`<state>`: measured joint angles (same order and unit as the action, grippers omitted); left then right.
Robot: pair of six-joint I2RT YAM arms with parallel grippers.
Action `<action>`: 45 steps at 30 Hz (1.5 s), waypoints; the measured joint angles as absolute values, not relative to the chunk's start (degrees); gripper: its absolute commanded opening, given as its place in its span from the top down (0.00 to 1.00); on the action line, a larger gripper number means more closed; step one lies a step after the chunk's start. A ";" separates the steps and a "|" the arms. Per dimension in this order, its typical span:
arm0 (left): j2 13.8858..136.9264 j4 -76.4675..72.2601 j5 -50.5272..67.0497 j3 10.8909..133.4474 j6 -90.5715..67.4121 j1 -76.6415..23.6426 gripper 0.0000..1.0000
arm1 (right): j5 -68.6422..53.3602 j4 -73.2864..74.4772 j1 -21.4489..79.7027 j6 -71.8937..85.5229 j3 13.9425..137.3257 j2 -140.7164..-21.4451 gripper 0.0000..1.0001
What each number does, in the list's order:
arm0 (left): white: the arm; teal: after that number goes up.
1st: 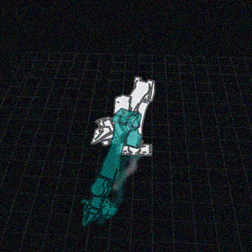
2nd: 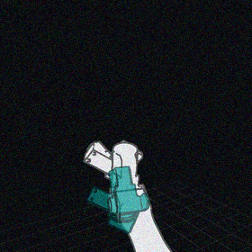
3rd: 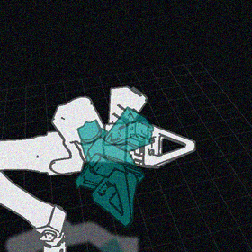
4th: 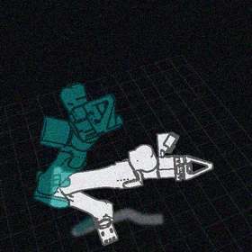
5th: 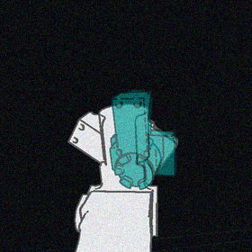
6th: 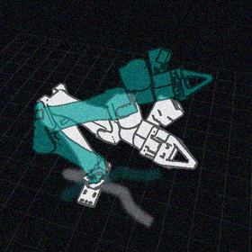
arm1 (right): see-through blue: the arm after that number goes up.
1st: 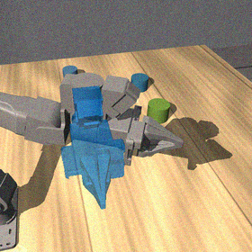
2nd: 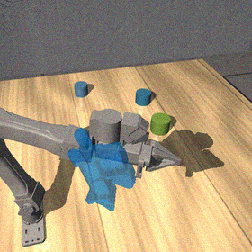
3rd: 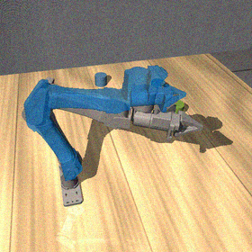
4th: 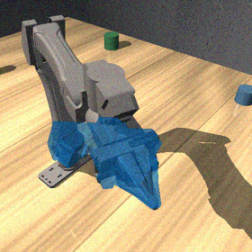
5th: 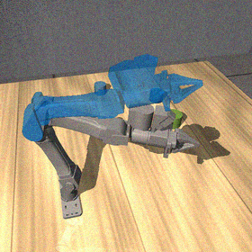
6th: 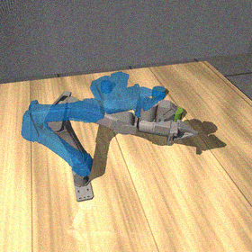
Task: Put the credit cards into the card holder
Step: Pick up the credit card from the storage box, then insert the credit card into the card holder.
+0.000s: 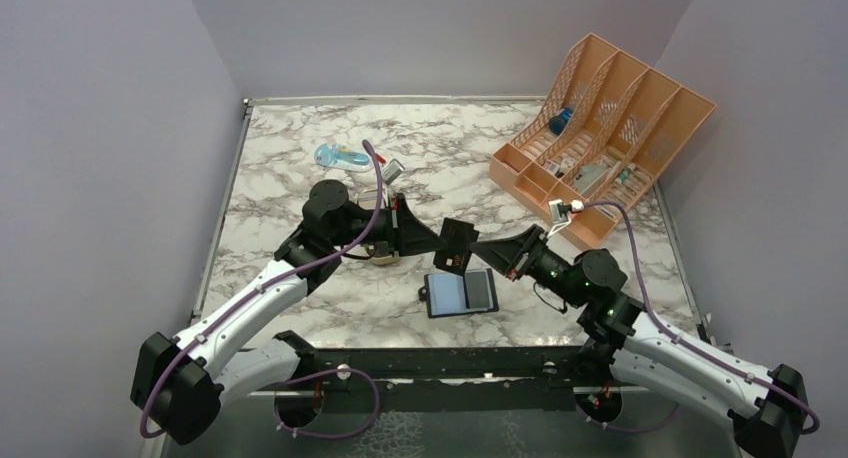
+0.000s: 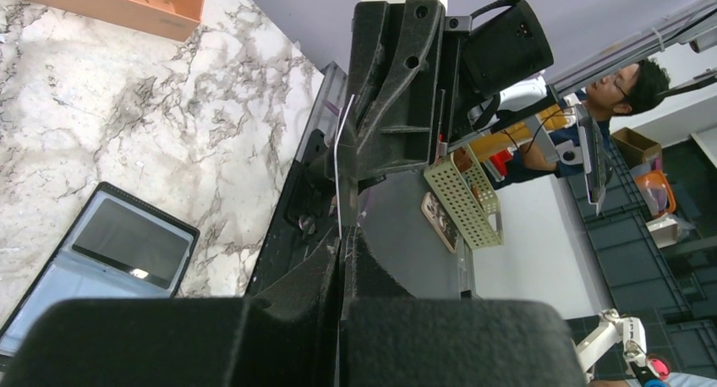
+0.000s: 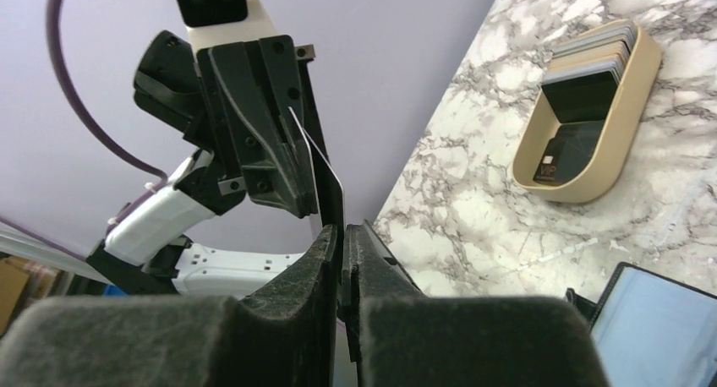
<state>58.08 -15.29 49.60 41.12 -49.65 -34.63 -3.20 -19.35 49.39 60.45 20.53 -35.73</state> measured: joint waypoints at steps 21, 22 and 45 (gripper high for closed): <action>56.60 -0.60 36.47 46.06 -37.28 -34.52 1.00 | -3.20 -6.31 49.28 48.99 18.83 -28.99 0.99; 56.66 0.08 35.53 46.06 -36.60 -34.52 1.00 | -2.81 -3.81 49.28 47.77 19.49 -30.06 0.99; 71.24 8.14 25.17 32.86 -34.37 -37.28 1.00 | -11.25 14.35 38.92 31.94 34.74 -63.05 0.99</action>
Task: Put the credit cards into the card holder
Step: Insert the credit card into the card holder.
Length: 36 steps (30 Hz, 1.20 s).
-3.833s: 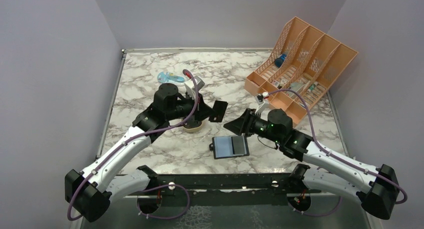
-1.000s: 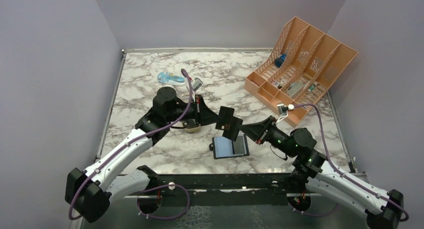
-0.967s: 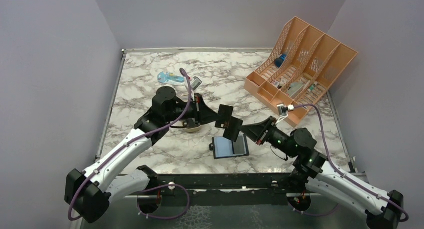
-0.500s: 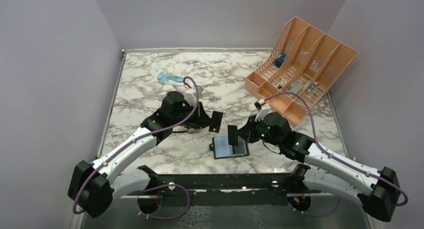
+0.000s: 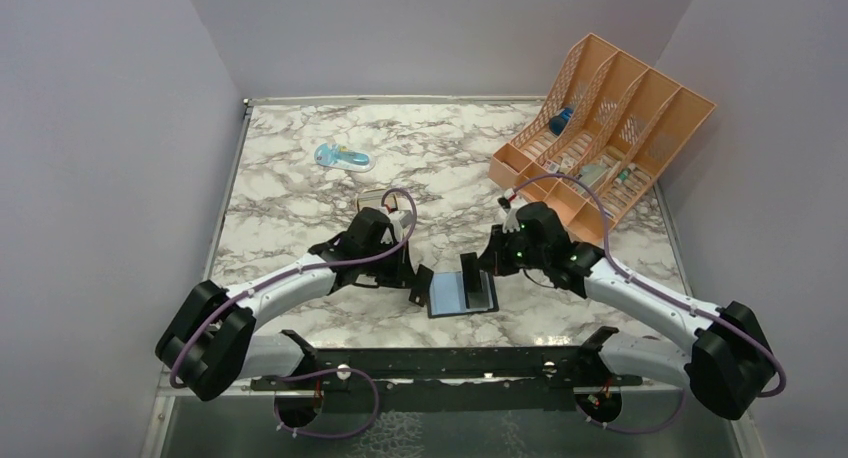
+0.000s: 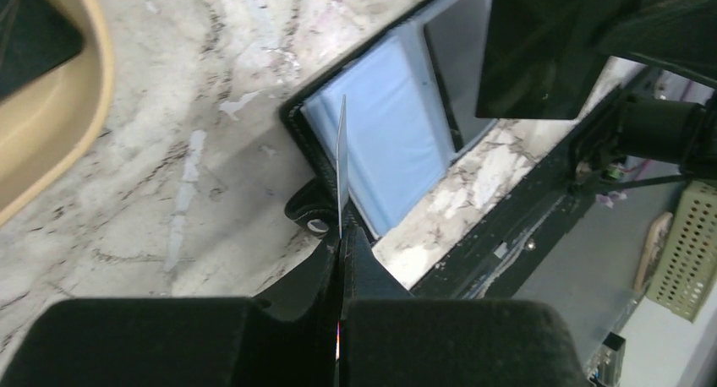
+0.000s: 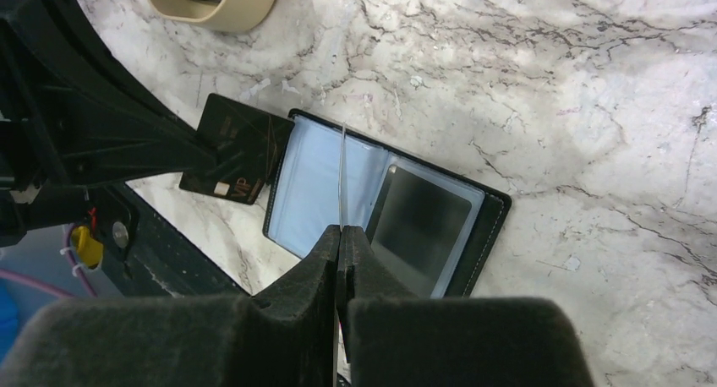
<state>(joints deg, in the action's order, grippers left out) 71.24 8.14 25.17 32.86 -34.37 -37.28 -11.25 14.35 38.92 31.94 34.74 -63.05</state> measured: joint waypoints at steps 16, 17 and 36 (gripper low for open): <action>73.52 9.89 21.41 32.88 -33.80 -37.93 1.00 | -24.25 8.12 32.47 31.31 30.00 -69.25 0.99; 73.52 9.89 21.39 32.88 -33.80 -37.95 1.00 | -24.75 7.40 32.23 31.38 29.41 -69.67 0.99; 73.52 9.91 21.21 32.88 -33.95 -38.15 1.00 | -27.03 -0.49 30.63 34.24 25.85 -76.90 0.99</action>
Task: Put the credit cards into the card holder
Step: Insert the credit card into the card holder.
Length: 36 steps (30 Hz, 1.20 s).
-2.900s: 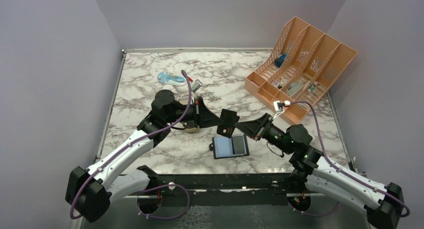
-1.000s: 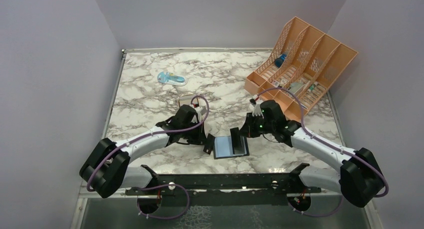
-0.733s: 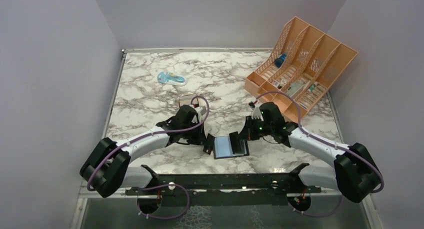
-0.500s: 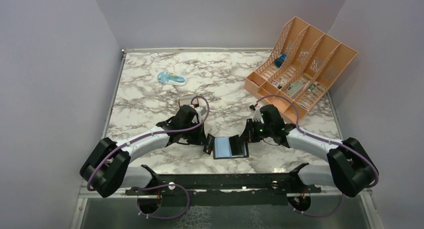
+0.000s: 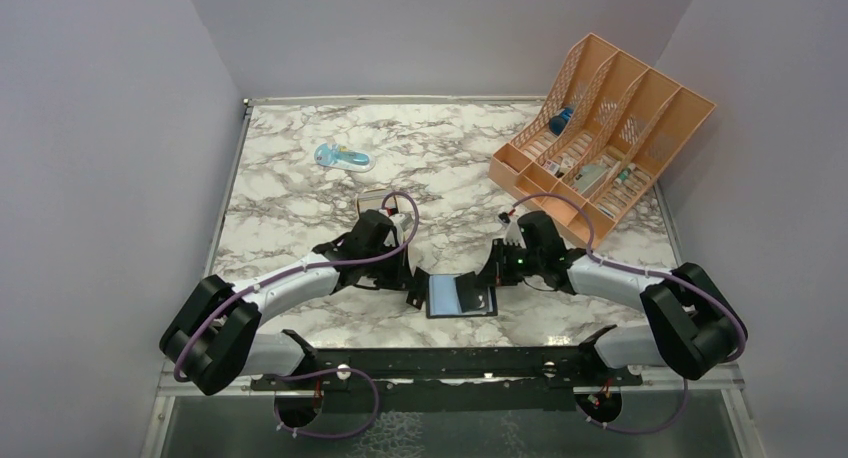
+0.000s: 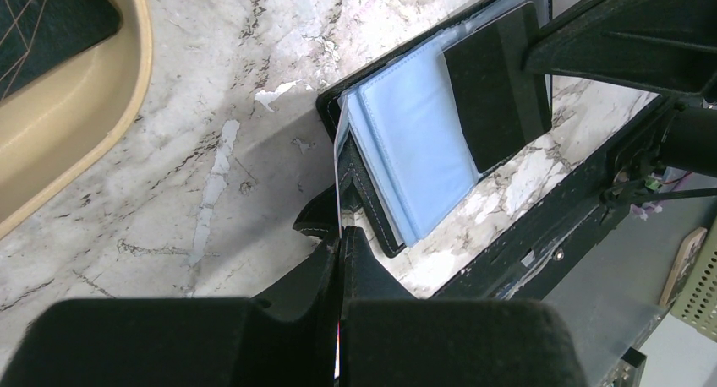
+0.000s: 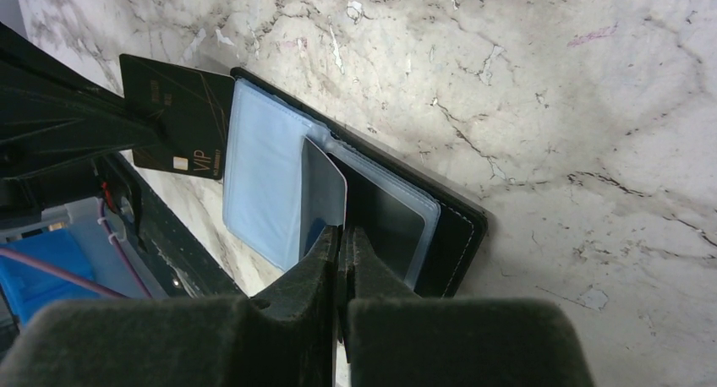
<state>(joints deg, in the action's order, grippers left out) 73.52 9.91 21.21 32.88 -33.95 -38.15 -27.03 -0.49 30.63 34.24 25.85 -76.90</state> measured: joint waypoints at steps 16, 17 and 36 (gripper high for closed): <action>71.53 8.60 20.10 30.83 -36.84 -39.13 1.00 | -28.86 -8.97 30.41 41.01 21.98 -78.30 0.99; 71.42 8.27 20.05 30.59 -37.06 -39.13 1.00 | -28.99 -9.76 30.35 41.60 21.54 -78.35 0.99; 69.82 4.73 18.98 27.75 -41.10 -40.32 1.00 | -28.62 -19.35 30.26 49.71 16.67 -77.84 0.99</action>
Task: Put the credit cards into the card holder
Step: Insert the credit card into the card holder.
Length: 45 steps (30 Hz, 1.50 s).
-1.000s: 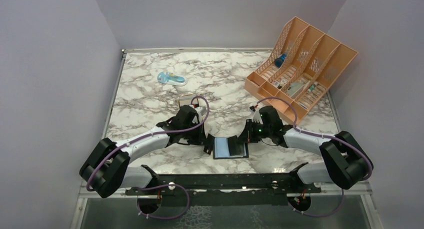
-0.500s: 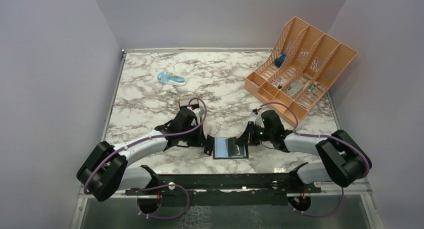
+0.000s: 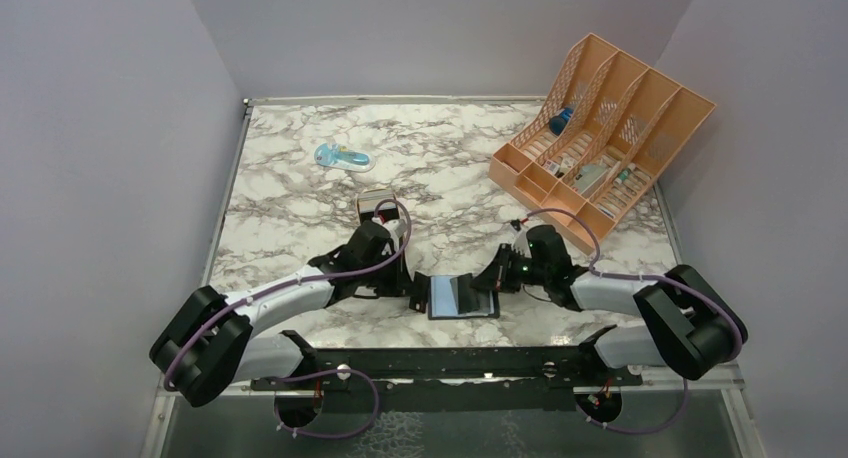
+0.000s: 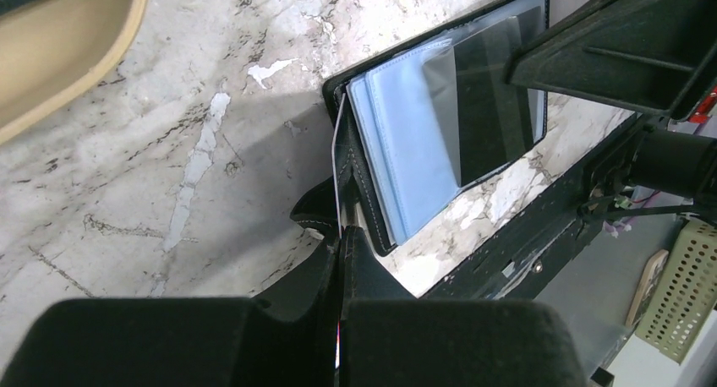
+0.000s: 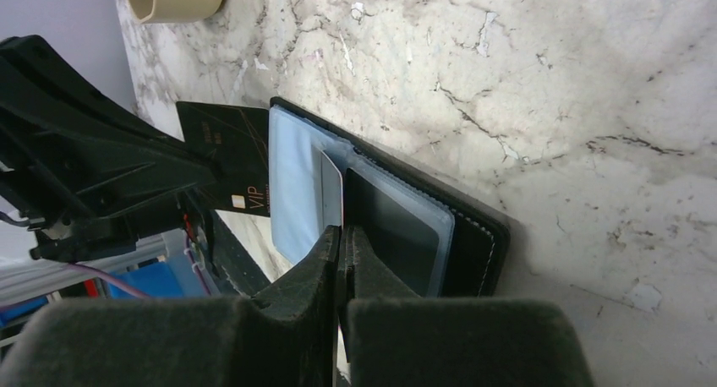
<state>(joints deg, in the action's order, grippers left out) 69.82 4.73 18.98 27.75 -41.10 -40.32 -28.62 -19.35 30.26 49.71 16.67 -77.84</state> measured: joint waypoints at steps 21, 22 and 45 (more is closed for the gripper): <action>65.91 -2.26 18.33 21.12 -48.86 -41.47 1.00 | -25.26 -24.71 32.16 52.51 12.16 -75.77 0.77; 65.60 -2.39 18.26 20.86 -49.25 -41.60 1.00 | -24.69 -23.27 32.73 52.38 12.80 -75.42 0.71; 62.78 -2.74 17.28 18.81 -51.96 -42.13 1.00 | -18.15 2.04 37.58 46.76 22.68 -68.93 0.45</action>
<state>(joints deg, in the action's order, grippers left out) 62.78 -2.74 17.28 18.81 -51.96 -42.13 -18.15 2.04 37.58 46.76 22.68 -68.93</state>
